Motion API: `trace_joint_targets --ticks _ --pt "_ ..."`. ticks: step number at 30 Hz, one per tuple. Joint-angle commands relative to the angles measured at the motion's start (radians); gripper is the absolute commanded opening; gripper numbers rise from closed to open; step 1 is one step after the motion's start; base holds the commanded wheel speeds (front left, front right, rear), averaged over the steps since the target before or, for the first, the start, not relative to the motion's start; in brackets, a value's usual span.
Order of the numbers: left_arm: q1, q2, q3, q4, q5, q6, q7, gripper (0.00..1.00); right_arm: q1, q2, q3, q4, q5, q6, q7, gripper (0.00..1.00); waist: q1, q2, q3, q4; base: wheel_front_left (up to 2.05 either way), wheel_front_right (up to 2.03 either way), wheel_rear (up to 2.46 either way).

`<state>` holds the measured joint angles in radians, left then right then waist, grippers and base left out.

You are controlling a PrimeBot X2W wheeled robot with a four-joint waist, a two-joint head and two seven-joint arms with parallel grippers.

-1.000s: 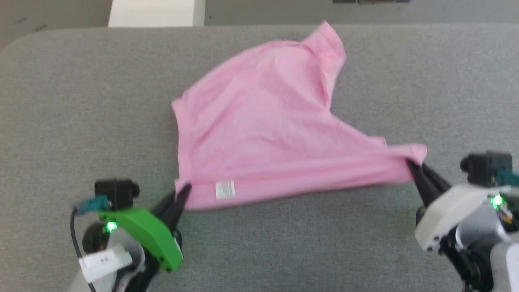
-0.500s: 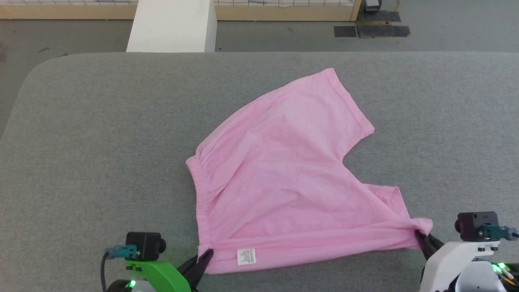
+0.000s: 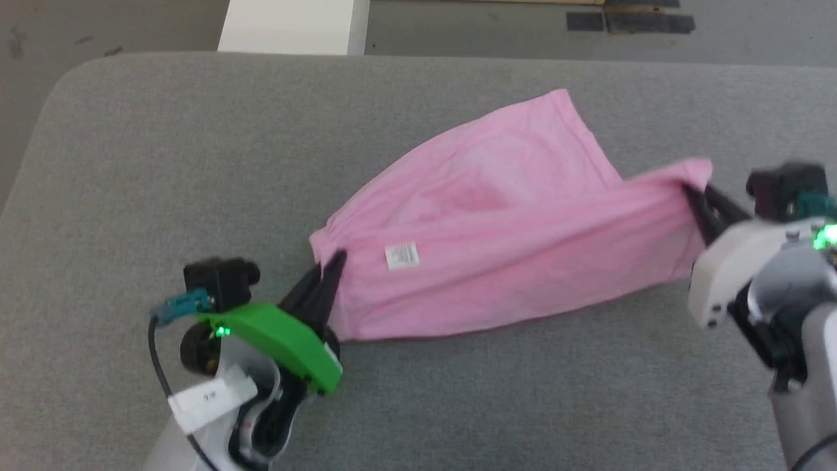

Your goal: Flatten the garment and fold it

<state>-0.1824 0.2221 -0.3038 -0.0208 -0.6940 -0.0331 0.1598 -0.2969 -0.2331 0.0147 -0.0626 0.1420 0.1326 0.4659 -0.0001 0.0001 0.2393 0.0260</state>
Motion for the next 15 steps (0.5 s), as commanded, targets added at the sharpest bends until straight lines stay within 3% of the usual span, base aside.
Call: trace_joint_targets --ticks 1,15 --pt "-0.049 -0.016 0.008 0.026 0.014 0.002 -0.021 0.0 -0.06 -0.019 0.012 0.027 0.004 -0.002 -0.004 0.0 0.0001 -0.0001 0.061 0.043 0.0 0.0 0.0" --pt "-0.318 -0.135 0.011 0.267 0.011 0.017 -0.143 0.0 -0.57 -0.124 0.185 0.443 0.018 -0.002 0.026 0.0 0.0001 -0.0001 0.277 0.168 0.0 0.0 0.0"
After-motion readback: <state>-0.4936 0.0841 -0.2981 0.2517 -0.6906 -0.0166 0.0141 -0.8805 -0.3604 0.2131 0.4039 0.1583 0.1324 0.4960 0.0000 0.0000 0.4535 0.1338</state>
